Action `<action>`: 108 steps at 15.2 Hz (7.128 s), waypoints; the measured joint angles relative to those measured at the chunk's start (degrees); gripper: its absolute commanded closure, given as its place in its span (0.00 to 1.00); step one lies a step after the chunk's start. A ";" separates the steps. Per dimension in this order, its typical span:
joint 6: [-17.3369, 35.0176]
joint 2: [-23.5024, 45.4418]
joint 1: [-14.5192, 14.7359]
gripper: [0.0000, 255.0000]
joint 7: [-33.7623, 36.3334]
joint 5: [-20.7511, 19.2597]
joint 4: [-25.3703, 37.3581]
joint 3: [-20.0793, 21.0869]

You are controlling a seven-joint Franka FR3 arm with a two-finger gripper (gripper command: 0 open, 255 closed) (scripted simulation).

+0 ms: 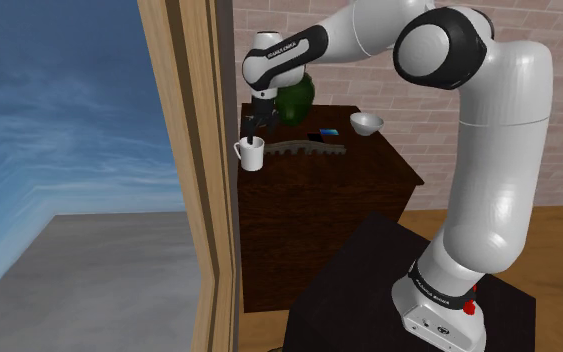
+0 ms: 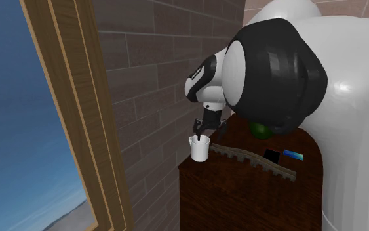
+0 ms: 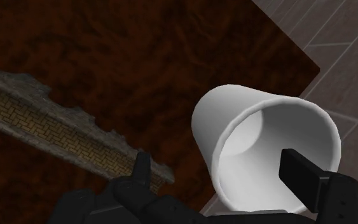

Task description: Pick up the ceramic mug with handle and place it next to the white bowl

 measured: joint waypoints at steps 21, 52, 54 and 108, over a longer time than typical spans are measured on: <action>2.99 1.68 0.05 1.00 -0.14 0.14 -1.29 0.07; -17.87 -3.57 -0.01 1.00 1.34 -0.56 14.38 -0.12; -19.43 -3.45 -0.06 1.00 1.37 -0.57 16.05 -0.14; -10.99 -7.90 -28.61 1.00 -49.22 3.43 -0.80 -20.51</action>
